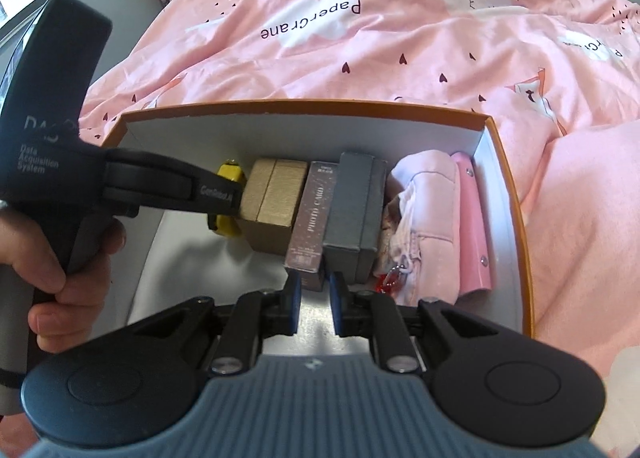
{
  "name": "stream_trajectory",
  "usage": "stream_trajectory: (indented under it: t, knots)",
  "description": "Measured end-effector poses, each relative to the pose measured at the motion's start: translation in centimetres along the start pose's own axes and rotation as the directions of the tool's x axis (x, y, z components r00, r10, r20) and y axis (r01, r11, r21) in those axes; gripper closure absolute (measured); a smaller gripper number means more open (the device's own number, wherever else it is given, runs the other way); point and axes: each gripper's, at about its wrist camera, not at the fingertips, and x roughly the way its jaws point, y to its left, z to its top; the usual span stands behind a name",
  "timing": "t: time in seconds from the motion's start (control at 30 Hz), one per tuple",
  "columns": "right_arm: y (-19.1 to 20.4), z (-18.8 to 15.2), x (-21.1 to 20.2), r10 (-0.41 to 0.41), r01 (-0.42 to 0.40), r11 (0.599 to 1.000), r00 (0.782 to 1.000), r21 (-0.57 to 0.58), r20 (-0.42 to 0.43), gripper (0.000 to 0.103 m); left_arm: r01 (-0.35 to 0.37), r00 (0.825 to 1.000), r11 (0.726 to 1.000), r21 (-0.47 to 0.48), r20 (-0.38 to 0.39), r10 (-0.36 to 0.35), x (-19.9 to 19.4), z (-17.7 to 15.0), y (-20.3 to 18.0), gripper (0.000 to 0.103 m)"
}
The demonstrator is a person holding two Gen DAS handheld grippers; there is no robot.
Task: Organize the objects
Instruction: 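Release the gold box from the right tool while the left tool lowers the tape measure, then set the tape measure beside the gold box and open the left tool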
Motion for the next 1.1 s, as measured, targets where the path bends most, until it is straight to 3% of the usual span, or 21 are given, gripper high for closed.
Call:
stream_trajectory:
  t: [0.43, 0.73, 1.1]
  knots:
    - [-0.5, 0.1, 1.1, 0.021, -0.021, 1.000, 0.999, -0.001, -0.050, 0.086, 0.067, 0.998, 0.996, -0.054, -0.016, -0.068, 1.1, 0.2, 1.0, 0.080]
    - [-0.6, 0.8, 3.3, 0.034, -0.030, 0.999, 0.994, 0.043, -0.100, 0.086, 0.035, 0.999, 0.999, -0.015, -0.026, -0.036, 1.4, 0.5, 0.4, 0.079]
    - [-0.7, 0.8, 3.6, 0.038, -0.033, 0.998, 0.995, 0.049, -0.097, 0.086, 0.065, 0.998, 0.997, -0.049, -0.019, -0.066, 1.6, 0.6, 1.3, 0.078]
